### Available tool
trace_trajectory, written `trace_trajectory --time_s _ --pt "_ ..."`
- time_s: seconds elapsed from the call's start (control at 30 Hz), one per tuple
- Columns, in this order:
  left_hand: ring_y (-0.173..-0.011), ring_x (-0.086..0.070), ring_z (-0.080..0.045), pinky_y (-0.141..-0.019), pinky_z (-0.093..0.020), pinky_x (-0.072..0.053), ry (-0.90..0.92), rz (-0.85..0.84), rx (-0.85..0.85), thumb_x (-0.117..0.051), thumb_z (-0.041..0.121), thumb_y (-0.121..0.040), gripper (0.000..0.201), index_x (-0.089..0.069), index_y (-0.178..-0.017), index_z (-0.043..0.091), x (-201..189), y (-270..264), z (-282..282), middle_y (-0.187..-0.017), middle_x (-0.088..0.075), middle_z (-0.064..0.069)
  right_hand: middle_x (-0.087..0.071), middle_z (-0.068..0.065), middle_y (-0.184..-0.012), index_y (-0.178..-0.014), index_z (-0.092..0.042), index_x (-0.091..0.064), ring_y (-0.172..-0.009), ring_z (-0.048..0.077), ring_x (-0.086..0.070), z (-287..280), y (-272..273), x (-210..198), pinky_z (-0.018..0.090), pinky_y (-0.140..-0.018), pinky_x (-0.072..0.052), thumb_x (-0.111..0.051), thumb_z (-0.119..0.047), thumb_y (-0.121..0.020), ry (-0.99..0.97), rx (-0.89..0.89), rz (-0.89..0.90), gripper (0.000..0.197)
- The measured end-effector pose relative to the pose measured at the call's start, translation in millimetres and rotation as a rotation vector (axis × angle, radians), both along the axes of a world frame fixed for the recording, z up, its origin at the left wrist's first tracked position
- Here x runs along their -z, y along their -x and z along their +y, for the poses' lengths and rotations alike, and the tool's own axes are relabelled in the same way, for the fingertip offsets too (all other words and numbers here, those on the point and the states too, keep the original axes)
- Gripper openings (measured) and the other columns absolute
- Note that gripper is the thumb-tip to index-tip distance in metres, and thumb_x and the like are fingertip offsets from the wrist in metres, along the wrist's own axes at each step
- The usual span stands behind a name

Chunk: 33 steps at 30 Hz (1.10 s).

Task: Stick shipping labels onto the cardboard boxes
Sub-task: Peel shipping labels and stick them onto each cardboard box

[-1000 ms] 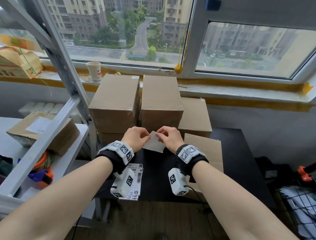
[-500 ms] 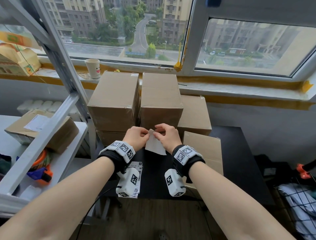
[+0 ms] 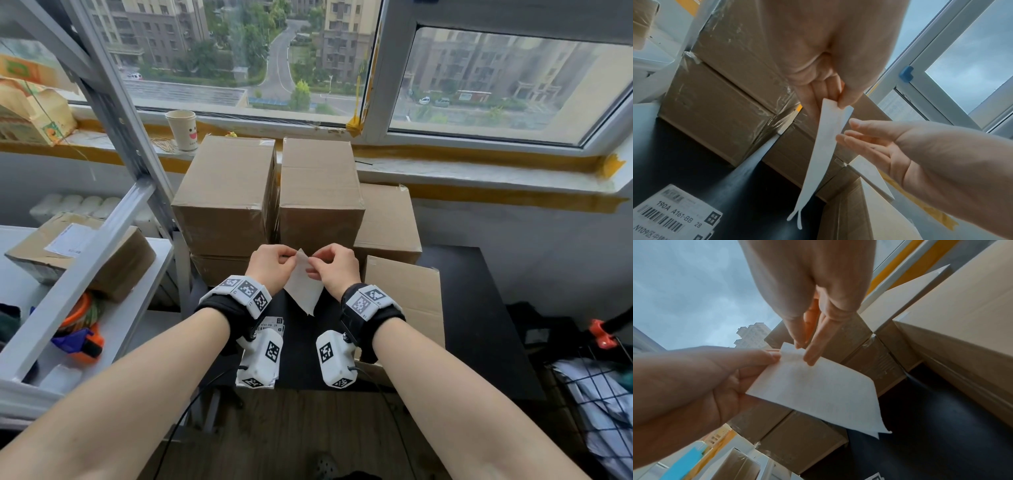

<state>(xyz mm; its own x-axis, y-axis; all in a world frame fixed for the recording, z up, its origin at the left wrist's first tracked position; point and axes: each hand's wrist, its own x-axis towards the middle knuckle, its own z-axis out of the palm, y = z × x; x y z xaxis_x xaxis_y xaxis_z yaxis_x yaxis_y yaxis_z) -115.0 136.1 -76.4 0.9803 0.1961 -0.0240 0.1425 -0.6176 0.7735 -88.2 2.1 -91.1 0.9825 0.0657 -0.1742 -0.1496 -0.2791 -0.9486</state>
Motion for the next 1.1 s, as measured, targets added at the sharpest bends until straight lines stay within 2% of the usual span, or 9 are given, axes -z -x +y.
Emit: trace_trajectory --time_s 0.23,0.33,0.4,0.5,0.67,0.83,0.9,0.97,1.1 --pt "-0.090 -0.064 -0.007 -0.080 -0.016 -0.043 0.043 -0.035 0.056 -0.060 0.020 -0.089 0.022 -0.072 -0.104 0.010 -0.1 5.4 -5.2 -0.101 -0.073 -0.005 -0.066 0.017 -0.105 -0.103 0.002 -0.065 -0.092 0.029 -0.068 6.8 0.8 -1.8 0.033 -0.075 -0.059 -0.057 -0.024 -0.093 -0.286 0.057 0.358 0.029" --pt "-0.092 -0.068 -0.009 -0.085 -0.019 -0.048 0.072 -0.030 0.071 -0.063 0.017 -0.086 0.019 -0.073 -0.102 0.012 3.4 5.3 -4.9 -0.098 -0.074 -0.004 -0.067 0.017 -0.096 -0.099 0.004 -0.064 -0.086 0.028 -0.067 8.4 3.1 -6.2 0.032 -0.072 -0.058 -0.054 -0.023 -0.094 -0.423 0.074 0.418 0.028" --pt "-0.093 -0.069 -0.010 -0.090 -0.024 -0.051 0.086 -0.022 0.074 -0.063 0.015 -0.084 0.020 -0.073 -0.102 0.013 5.5 5.2 -3.8 -0.098 -0.074 -0.003 -0.066 0.014 -0.087 -0.092 0.001 -0.063 -0.079 0.025 -0.066 9.0 4.2 -9.2 0.030 -0.068 -0.058 -0.054 -0.021 -0.095 -0.459 0.083 0.428 0.024" --pt "-0.094 -0.069 -0.010 -0.091 -0.024 -0.051 0.104 -0.030 0.069 -0.065 0.014 -0.084 0.021 -0.072 -0.103 0.011 6.3 4.8 -3.1 -0.099 -0.074 -0.004 -0.065 0.014 -0.087 -0.100 0.003 -0.062 -0.075 0.023 -0.066 9.2 5.1 -10.8 0.026 -0.063 -0.059 -0.052 -0.018 -0.095 -0.496 0.097 0.425 0.023" --pt "-0.094 -0.068 -0.011 -0.089 -0.023 -0.052 0.132 -0.048 0.067 -0.070 0.011 -0.080 0.023 -0.071 -0.102 0.010 8.0 4.5 -3.3 -0.100 -0.073 -0.006 -0.063 0.022 -0.100 -0.113 0.011 -0.057 -0.075 0.022 -0.065 11.6 7.9 -10.7 0.022 -0.058 -0.058 -0.053 -0.008 -0.093 -0.489 0.090 0.400 0.028" --pt "-0.094 -0.068 -0.012 -0.087 -0.021 -0.051 0.122 -0.030 0.070 -0.072 0.012 -0.078 0.023 -0.072 -0.101 0.011 11.7 4.8 -2.9 -0.098 -0.073 -0.005 -0.063 0.015 -0.086 -0.109 0.013 -0.057 -0.072 0.020 -0.064 11.1 6.7 -9.5 0.025 -0.066 -0.057 -0.056 -0.004 -0.090 -0.435 0.069 0.372 0.025" --pt "-0.093 -0.068 -0.012 -0.086 -0.022 -0.051 0.142 -0.030 0.041 -0.069 0.017 -0.081 0.020 -0.072 -0.099 0.011 12.7 4.5 -3.2 -0.096 -0.073 -0.004 -0.064 0.016 -0.089 -0.106 0.010 -0.059 -0.076 0.020 -0.065 10.4 6.0 -7.7 0.027 -0.070 -0.057 -0.058 -0.003 -0.089 -0.416 0.057 0.356 0.021" --pt "-0.090 -0.068 -0.012 -0.087 -0.026 -0.053 0.181 -0.017 -0.004 -0.068 0.024 -0.083 0.019 -0.072 -0.097 0.011 14.5 2.9 -2.3 -0.094 -0.073 -0.003 -0.065 0.018 -0.095 -0.105 0.010 -0.060 -0.078 0.020 -0.066 9.9 5.8 -7.0 0.025 -0.068 -0.058 -0.058 -0.003 -0.089 -0.394 0.040 0.339 0.020" --pt "-0.083 -0.070 -0.019 -0.084 -0.041 -0.056 0.272 0.025 -0.073 -0.071 0.025 -0.081 0.011 -0.070 -0.084 0.014 20.5 -1.6 4.0 -0.085 -0.073 -0.007 -0.065 0.013 -0.088 -0.093 0.003 -0.062 -0.079 0.019 -0.067 10.3 7.1 -5.5 0.022 -0.065 -0.058 -0.059 -0.005 -0.089 -0.362 -0.002 0.334 0.009"
